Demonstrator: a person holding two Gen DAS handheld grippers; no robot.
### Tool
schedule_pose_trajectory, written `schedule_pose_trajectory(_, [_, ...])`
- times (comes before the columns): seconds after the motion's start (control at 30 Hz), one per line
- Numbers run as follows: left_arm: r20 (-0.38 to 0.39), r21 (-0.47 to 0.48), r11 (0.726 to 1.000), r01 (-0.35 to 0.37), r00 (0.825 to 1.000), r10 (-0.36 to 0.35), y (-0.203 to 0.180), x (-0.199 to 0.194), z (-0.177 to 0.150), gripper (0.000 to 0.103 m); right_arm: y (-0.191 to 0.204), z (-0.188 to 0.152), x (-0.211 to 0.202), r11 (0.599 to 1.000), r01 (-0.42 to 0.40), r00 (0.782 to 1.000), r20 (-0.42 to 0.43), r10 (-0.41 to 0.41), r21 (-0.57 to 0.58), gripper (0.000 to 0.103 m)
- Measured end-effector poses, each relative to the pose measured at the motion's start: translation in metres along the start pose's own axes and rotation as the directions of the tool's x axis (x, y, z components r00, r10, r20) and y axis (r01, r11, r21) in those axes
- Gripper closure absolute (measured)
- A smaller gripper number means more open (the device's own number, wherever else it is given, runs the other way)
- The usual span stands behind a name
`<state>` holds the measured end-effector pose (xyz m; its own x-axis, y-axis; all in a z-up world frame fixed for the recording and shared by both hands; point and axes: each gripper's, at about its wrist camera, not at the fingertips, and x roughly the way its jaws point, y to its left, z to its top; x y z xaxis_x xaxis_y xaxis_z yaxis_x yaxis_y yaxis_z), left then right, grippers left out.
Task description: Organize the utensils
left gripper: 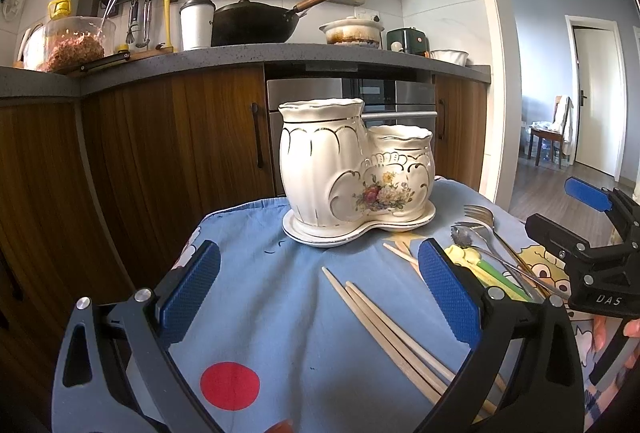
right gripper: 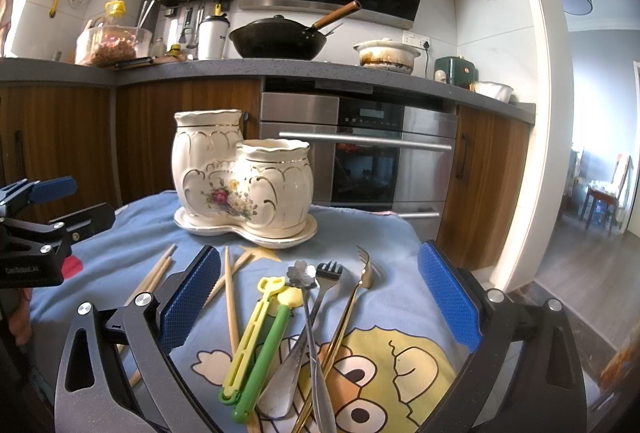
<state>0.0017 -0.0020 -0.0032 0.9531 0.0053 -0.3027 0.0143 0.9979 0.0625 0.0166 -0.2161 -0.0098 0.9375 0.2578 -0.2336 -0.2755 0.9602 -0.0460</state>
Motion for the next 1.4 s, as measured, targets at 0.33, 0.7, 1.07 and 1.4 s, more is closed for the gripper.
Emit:
schedule_pose_trajectory(0.33, [-0.001, 0.000, 1.000, 0.000, 1.000, 0.000, 0.0000, 0.0002, -0.0002, 0.005, 0.0001, 0.0001, 0.0002, 1.000, 0.000, 1.000, -0.001, 0.000, -0.001, 0.005])
schedule_pose_trajectory(0.7, [-0.003, 0.000, 1.000, 0.000, 1.000, 0.000, -0.0002, 0.0011, -0.0013, 0.005, 0.0001, 0.0002, 0.0007, 1.000, 0.000, 1.000, -0.001, 0.000, -0.001, 0.005])
schedule_pose_trajectory(1.07, [-0.005, 0.001, 1.000, 0.001, 1.000, -0.001, -0.0003, 0.0014, -0.0013, 0.005, -0.0001, 0.0002, 0.0006, 1.000, 0.000, 1.000, -0.001, 0.000, -0.001, 0.005])
schedule_pose_trajectory(1.4, [-0.014, 0.003, 1.000, 0.010, 1.000, -0.010, -0.0012, 0.0039, -0.0030, 0.005, -0.0006, 0.0004, 0.0015, 1.000, -0.001, 1.000, -0.003, 0.001, 0.000, 0.005])
